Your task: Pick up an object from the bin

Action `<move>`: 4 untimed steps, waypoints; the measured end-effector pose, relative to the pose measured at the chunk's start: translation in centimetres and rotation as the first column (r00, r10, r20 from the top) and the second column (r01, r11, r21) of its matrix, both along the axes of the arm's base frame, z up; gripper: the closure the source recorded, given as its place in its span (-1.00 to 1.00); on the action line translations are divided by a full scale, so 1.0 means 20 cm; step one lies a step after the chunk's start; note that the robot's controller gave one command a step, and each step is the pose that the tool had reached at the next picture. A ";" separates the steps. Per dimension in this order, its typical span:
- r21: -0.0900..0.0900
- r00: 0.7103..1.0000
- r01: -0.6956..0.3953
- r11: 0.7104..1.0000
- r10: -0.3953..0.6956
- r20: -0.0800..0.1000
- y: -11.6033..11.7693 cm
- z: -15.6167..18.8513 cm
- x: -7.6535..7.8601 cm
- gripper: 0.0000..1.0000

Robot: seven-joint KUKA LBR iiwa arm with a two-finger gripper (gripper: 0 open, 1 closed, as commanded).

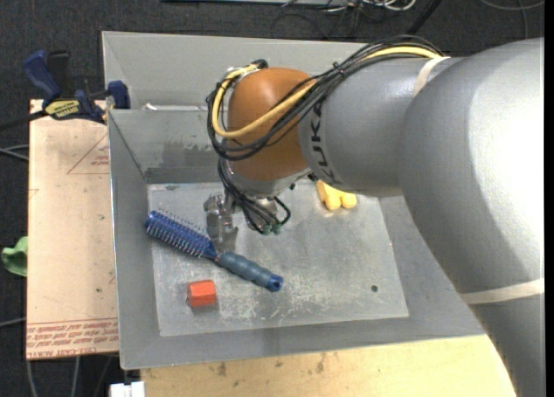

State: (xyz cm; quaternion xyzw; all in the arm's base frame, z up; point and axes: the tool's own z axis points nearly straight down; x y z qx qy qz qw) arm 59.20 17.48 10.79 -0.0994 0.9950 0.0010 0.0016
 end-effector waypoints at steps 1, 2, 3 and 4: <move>0.000 1.000 0.000 1.000 0.000 0.000 0.00 0.00 0.00 -1.00; -0.001 0.997 0.078 0.997 -0.078 -0.005 0.18 -0.20 -0.10 -1.00; -0.002 0.997 0.080 0.997 -0.080 -0.004 0.18 -0.19 -0.10 1.00; 0.001 1.000 0.027 1.000 -0.027 0.007 0.11 0.51 -0.06 1.00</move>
Offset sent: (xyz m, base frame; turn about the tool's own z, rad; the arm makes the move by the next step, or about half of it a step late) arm 0.0000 0.0000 0.0000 0.0000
